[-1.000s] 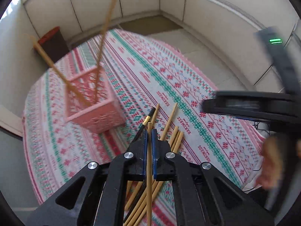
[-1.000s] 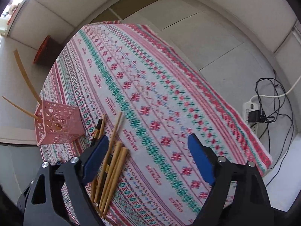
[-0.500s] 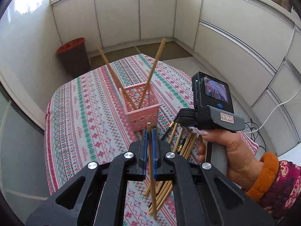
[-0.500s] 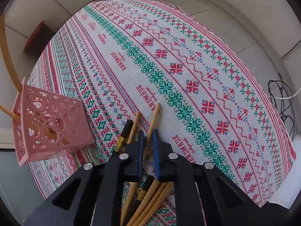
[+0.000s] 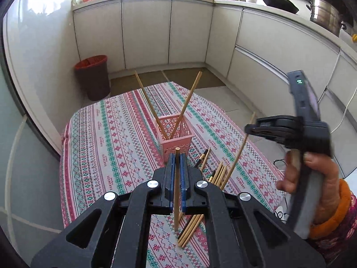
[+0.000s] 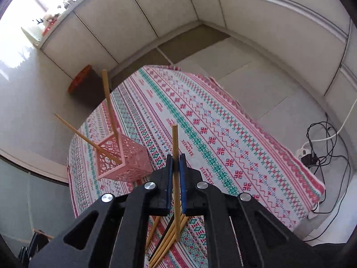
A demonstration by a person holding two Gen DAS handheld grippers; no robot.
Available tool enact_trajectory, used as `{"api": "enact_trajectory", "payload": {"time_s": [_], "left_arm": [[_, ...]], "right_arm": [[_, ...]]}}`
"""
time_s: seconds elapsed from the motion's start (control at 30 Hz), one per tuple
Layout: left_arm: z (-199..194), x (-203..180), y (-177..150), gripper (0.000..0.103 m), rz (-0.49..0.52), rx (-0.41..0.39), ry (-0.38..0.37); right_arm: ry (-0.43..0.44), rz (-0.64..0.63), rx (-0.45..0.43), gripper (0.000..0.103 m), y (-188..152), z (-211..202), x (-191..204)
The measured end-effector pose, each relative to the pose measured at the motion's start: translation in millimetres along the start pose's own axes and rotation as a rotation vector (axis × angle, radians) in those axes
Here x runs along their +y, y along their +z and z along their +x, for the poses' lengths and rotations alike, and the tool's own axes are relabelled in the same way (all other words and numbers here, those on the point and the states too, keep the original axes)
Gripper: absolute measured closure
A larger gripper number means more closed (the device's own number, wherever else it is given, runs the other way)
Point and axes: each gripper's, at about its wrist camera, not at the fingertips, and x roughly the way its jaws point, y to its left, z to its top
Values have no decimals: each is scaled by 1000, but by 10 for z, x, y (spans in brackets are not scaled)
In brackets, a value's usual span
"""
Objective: Organize utensils
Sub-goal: 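Lower the held chopsticks into the pink holder and open both tools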
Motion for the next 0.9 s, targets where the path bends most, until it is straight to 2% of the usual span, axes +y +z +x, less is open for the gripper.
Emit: {"api": "enact_trajectory", "payload": {"time_s": [0.27,0.43,0.6,0.77,0.9], "left_arm": [[-317,-66,217,100,-23,-101,-25],[-543,-105,570,100,-70,-197,-57],[-713,-102,948,100,-108,-301,-42],[-660,-3,1215,100,-156,-366,23],[-482,28,1345,100,-151,-382,79]], "right_arm": [[67,-54,-195,97,147,-856,72],[158,-71,-296,97,338,-1390,168],[246,-100,-381,97,596,-1766,393],[291,-152,-401,97,780,-1764,635],[295,-172,-338,97,855,-1438,748]]}}
